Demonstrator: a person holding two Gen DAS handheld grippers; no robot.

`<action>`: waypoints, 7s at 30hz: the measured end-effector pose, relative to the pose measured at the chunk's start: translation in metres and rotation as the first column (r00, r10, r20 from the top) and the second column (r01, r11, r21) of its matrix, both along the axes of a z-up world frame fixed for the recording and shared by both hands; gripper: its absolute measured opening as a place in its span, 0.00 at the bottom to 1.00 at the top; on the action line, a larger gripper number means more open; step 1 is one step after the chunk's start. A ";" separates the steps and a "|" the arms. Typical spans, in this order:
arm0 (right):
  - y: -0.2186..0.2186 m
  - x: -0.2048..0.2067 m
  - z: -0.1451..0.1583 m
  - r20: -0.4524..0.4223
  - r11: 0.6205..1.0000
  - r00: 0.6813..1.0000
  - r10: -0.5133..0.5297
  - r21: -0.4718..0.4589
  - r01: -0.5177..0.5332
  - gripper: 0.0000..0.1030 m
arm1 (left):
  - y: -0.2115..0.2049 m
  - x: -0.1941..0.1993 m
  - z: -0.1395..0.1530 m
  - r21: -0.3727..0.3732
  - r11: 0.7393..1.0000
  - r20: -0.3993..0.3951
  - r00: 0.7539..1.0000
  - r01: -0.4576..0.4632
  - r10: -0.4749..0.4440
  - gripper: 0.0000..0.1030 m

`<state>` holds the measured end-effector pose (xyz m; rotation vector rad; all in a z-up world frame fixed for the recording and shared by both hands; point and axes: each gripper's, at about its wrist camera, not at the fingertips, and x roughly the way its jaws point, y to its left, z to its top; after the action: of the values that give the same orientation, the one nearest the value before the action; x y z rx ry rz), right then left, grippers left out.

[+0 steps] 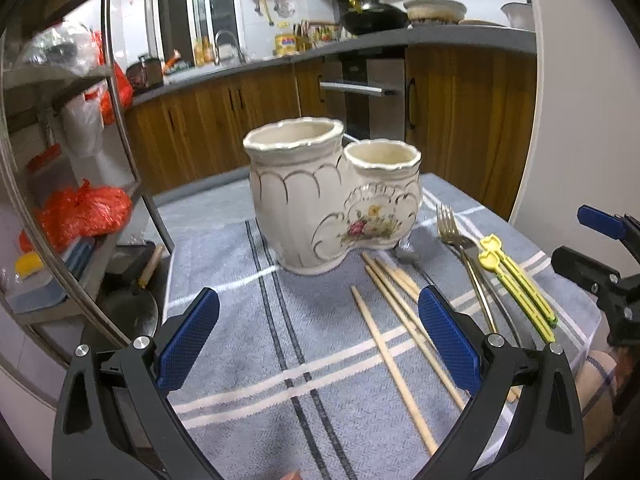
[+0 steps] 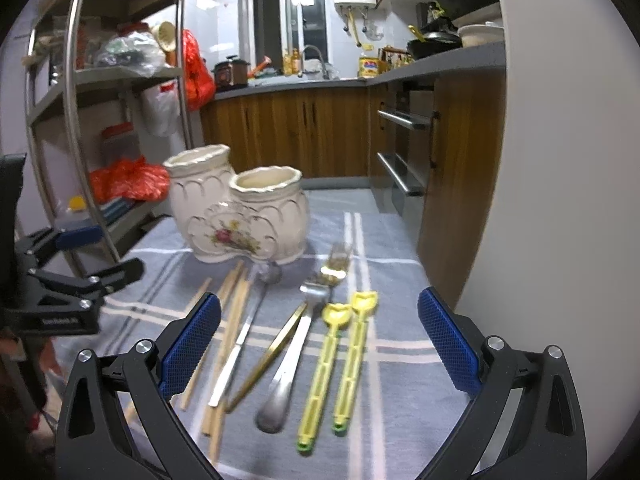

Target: Organize utensils

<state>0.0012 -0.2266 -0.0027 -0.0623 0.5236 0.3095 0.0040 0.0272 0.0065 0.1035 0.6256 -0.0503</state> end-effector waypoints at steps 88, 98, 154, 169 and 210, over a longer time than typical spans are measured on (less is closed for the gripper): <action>0.066 0.185 0.065 0.011 0.871 0.991 0.136 0.475 -0.125 0.10 | 0.059 0.131 0.095 -0.326 0.914 0.261 0.952 0.243 -0.160 0.06; 0.091 0.203 0.045 0.063 0.908 0.996 0.057 0.413 -0.078 0.10 | 0.052 0.161 0.072 -0.325 0.919 0.279 0.951 0.223 -0.132 0.06; 0.048 0.098 0.054 0.123 0.987 0.992 0.009 0.159 -0.029 0.95 | 0.036 0.061 0.070 -0.114 0.986 0.300 0.950 0.122 -0.083 0.95; 0.006 0.056 0.059 0.127 0.994 0.989 -0.074 0.093 0.062 0.95 | 0.025 0.016 0.067 -0.104 0.984 0.258 0.960 0.142 -0.111 0.95; -0.003 0.051 -0.001 -0.032 0.997 0.998 -0.063 -0.056 0.061 0.95 | -0.040 0.022 -0.060 0.031 0.997 -0.235 0.970 0.066 -0.057 0.95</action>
<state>0.0523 -0.2299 -0.0032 -0.0938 0.5661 0.2362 0.0255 -0.0124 -0.0532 0.1557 0.8594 -0.1117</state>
